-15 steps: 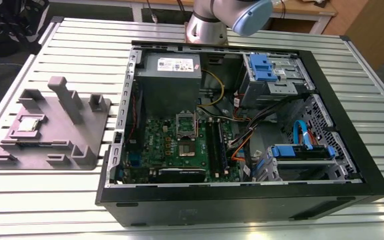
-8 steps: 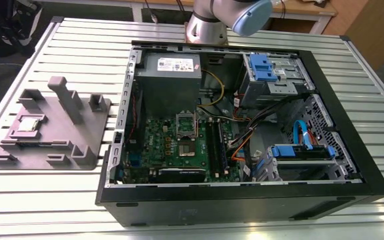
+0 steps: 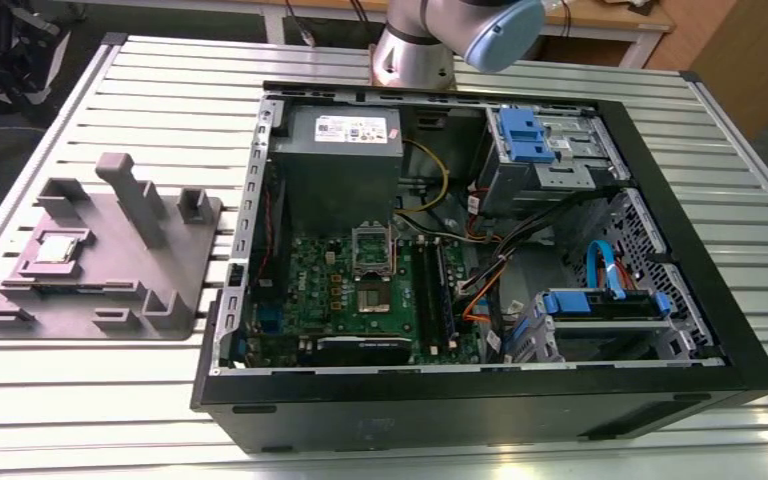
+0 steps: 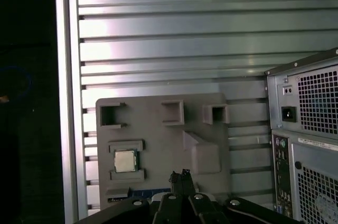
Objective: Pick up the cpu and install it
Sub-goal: 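Reach for the cpu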
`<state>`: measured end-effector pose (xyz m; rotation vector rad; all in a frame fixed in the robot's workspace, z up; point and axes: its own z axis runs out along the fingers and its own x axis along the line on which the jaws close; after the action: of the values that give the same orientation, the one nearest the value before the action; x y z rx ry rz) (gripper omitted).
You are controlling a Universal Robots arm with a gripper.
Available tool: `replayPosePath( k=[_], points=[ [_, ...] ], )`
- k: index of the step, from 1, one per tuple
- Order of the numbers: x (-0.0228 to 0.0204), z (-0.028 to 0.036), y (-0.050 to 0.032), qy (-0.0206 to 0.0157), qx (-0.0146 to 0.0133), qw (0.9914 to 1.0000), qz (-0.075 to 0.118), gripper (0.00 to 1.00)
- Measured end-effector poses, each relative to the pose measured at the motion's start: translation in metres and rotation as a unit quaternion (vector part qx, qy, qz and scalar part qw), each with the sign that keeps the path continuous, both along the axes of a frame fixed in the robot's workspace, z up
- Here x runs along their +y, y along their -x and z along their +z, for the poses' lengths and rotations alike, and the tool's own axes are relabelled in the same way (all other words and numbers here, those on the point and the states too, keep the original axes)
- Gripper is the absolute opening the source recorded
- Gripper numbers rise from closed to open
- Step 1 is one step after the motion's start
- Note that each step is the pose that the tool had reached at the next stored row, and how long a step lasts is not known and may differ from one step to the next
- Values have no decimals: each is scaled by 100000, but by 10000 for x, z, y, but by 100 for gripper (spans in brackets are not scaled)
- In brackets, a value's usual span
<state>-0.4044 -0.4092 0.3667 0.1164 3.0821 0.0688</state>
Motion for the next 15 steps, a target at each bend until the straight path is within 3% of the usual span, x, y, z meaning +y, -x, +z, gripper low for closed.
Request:
replayPosePath(
  k=[8,15],
  points=[
    [-54,-108,194,-3,-3,100000,-4,11],
    [-88,-199,268,-4,-4,100000,-3,11]
  ],
)
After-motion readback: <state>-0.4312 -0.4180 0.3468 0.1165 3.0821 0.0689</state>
